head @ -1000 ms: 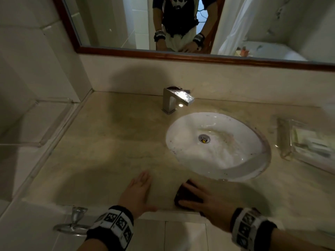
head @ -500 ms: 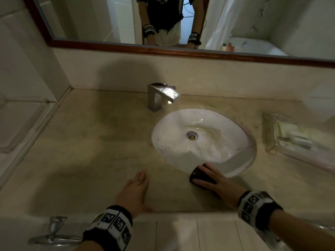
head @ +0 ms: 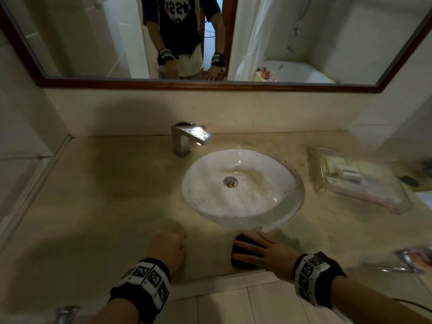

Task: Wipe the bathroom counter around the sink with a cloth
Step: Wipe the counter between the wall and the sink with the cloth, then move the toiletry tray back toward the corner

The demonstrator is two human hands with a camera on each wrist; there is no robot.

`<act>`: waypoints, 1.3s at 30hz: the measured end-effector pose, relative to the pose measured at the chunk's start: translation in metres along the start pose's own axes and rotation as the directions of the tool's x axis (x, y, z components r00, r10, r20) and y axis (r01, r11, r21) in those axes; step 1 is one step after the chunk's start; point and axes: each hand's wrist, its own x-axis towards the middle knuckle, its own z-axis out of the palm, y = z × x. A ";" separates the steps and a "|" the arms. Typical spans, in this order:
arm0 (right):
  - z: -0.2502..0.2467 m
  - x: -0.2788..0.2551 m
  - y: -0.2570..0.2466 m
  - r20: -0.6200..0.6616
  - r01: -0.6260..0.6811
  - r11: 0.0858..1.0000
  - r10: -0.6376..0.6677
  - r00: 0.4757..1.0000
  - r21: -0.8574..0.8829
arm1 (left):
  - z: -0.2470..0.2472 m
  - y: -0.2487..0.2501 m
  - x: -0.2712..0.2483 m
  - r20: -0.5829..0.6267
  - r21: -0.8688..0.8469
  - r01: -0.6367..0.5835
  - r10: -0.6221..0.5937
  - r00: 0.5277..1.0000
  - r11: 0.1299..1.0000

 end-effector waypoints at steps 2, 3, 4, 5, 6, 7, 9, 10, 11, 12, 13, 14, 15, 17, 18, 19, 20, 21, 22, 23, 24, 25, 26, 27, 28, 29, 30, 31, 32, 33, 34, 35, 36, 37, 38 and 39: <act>-0.005 -0.002 0.004 0.054 -0.004 1.000 0.005 0.999 -0.024 | -0.003 0.002 0.007 -0.002 -0.006 -0.007 0.007 1.000 1.000; -0.010 -0.003 0.004 0.090 -0.007 1.000 0.008 0.996 -0.011 | -0.004 0.002 0.010 -0.008 -0.022 -0.012 0.012 1.000 1.000; -0.014 -0.005 0.004 0.120 -0.013 1.000 0.009 0.993 0.028 | -0.006 0.004 0.013 -0.012 -0.051 -0.017 0.016 1.000 0.999; -0.020 -0.007 0.002 0.155 -0.030 0.995 0.015 0.988 0.098 | -0.008 0.006 0.017 -0.028 -0.083 -0.021 0.018 0.999 0.996; -0.023 -0.009 0.003 0.120 -0.057 0.985 0.038 0.992 0.160 | -0.012 0.009 0.020 -0.044 -0.111 -0.022 0.017 0.999 0.994; -0.032 -0.012 0.006 0.077 -0.105 0.969 0.090 0.993 0.222 | -0.017 0.012 0.025 -0.062 -0.126 -0.031 0.024 0.998 0.992; -0.043 -0.020 0.020 -0.017 -0.205 0.933 0.219 0.975 0.297 | -0.026 0.021 0.038 -0.079 -0.129 -0.070 0.060 0.995 0.989; -0.045 -0.027 0.027 -0.027 -0.256 0.909 0.280 0.960 0.328 | -0.031 0.028 0.045 -0.092 -0.124 -0.093 0.082 0.992 0.988; -0.047 -0.036 0.035 -0.032 -0.299 0.884 0.332 0.943 0.359 | -0.037 0.036 0.051 -0.107 -0.118 -0.122 0.110 0.988 0.985; -0.048 -0.045 0.044 -0.038 -0.336 0.860 0.379 0.925 0.384 | -0.042 0.047 0.058 -0.115 -0.106 -0.155 0.142 0.983 0.982; -0.050 -0.055 0.053 -0.024 -0.379 0.831 0.425 0.905 0.407 | -0.047 0.059 0.064 -0.114 -0.088 -0.182 0.172 0.978 0.979; -0.047 -0.066 0.062 -0.020 -0.420 0.802 0.472 0.881 0.425 | -0.051 0.073 0.070 -0.105 -0.065 -0.205 0.197 0.975 0.977; -0.045 -0.078 0.073 -0.007 -0.463 0.766 0.520 0.854 0.445 | -0.055 0.088 0.075 -0.106 -0.042 -0.227 0.222 0.969 0.973; -0.038 -0.102 0.093 0.019 -0.543 0.696 0.607 0.794 0.470 | -0.057 0.118 0.089 -0.113 -0.034 -0.269 0.263 0.958 0.963; -0.032 -0.114 0.106 0.026 -0.583 0.663 0.650 0.760 0.470 | -0.057 0.135 0.097 -0.113 -0.051 -0.289 0.282 0.953 0.956; -0.027 -0.128 0.118 0.031 -0.624 0.628 0.693 0.720 0.465 | -0.057 0.152 0.106 -0.109 -0.065 -0.309 0.301 0.947 0.949; -0.018 -0.141 0.133 0.047 -0.660 0.587 0.730 0.682 0.468 | -0.056 0.169 0.117 -0.099 -0.067 -0.323 0.315 0.944 0.944; -0.009 -0.155 0.148 0.068 -0.692 0.539 0.764 0.642 0.480 | -0.054 0.186 0.129 -0.085 -0.059 -0.335 0.329 0.940 0.940; 0.001 -0.167 0.165 0.081 -0.712 0.499 0.789 0.610 0.494 | -0.054 0.204 0.140 -0.079 -0.050 -0.343 0.338 0.938 0.938; 0.010 -0.180 0.182 0.091 -0.725 0.460 0.810 0.579 0.513 | -0.055 0.222 0.152 -0.078 -0.061 -0.351 0.346 0.935 0.934; 0.020 -0.191 0.200 0.104 -0.732 0.422 0.827 0.553 0.535 | -0.055 0.240 0.164 -0.082 -0.084 -0.363 0.356 0.931 0.928; 0.028 -0.202 0.218 0.122 -0.734 0.379 0.841 0.528 0.564 | -0.054 0.259 0.174 -0.087 -0.110 -0.365 0.357 0.930 0.924; 0.038 -0.211 0.236 0.133 -0.730 0.341 0.852 0.506 0.593 | -0.053 0.278 0.187 -0.087 -0.139 -0.357 0.348 0.934 0.924; 0.044 -0.219 0.252 0.140 -0.725 0.309 0.862 0.486 0.615 | -0.051 0.296 0.199 -0.074 -0.177 -0.343 0.335 0.939 0.923; 0.054 -0.227 0.268 0.148 -0.720 0.281 0.870 0.471 0.635 | -0.048 0.313 0.212 -0.059 -0.221 -0.329 0.324 0.944 0.918; 0.060 -0.234 0.282 0.151 -0.710 0.256 0.877 0.455 0.656 | -0.044 0.328 0.224 -0.043 -0.263 -0.318 0.318 0.947 0.911; 0.071 -0.241 0.295 0.158 -0.701 0.228 0.884 0.439 0.676 | -0.039 0.342 0.235 -0.034 -0.305 -0.304 0.309 0.951 0.903; 0.077 -0.246 0.306 0.171 -0.698 0.201 0.889 0.424 0.688 | -0.034 0.355 0.246 -0.021 -0.344 -0.291 0.303 0.953 0.893; 0.086 -0.250 0.318 0.196 -0.693 0.172 0.887 0.418 0.700 | -0.030 0.366 0.254 0.000 -0.380 -0.274 0.296 0.955 0.883; 0.092 -0.253 0.327 0.209 -0.686 0.166 0.879 0.429 0.708 | -0.026 0.377 0.262 0.025 -0.413 -0.259 0.296 0.955 0.873; 0.101 -0.256 0.335 0.218 -0.672 0.167 0.866 0.450 0.722 | -0.020 0.386 0.269 0.049 -0.428 -0.253 0.301 0.952 0.868; 0.108 -0.258 0.341 0.227 -0.658 0.163 0.856 0.465 0.735 | -0.018 0.396 0.275 0.048 -0.428 -0.270 0.321 0.946 0.862; 0.117 -0.259 0.347 0.239 -0.645 0.138 0.855 0.461 0.751 | -0.016 0.405 0.279 0.027 -0.422 -0.305 0.348 0.937 0.854; 0.124 -0.262 0.350 0.263 -0.642 0.096 0.859 0.440 0.760 | -0.012 0.412 0.284 0.005 -0.415 -0.338 0.373 0.928 0.845; 0.133 -0.264 0.353 0.279 -0.626 0.050 0.866 0.416 0.778 | -0.011 0.420 0.287 -0.007 -0.409 -0.354 0.385 0.923 0.841; 0.138 -0.266 0.355 0.304 -0.610 0.003 0.865 0.399 0.792 | -0.011 0.426 0.287 0.005 -0.415 -0.332 0.368 0.930 0.847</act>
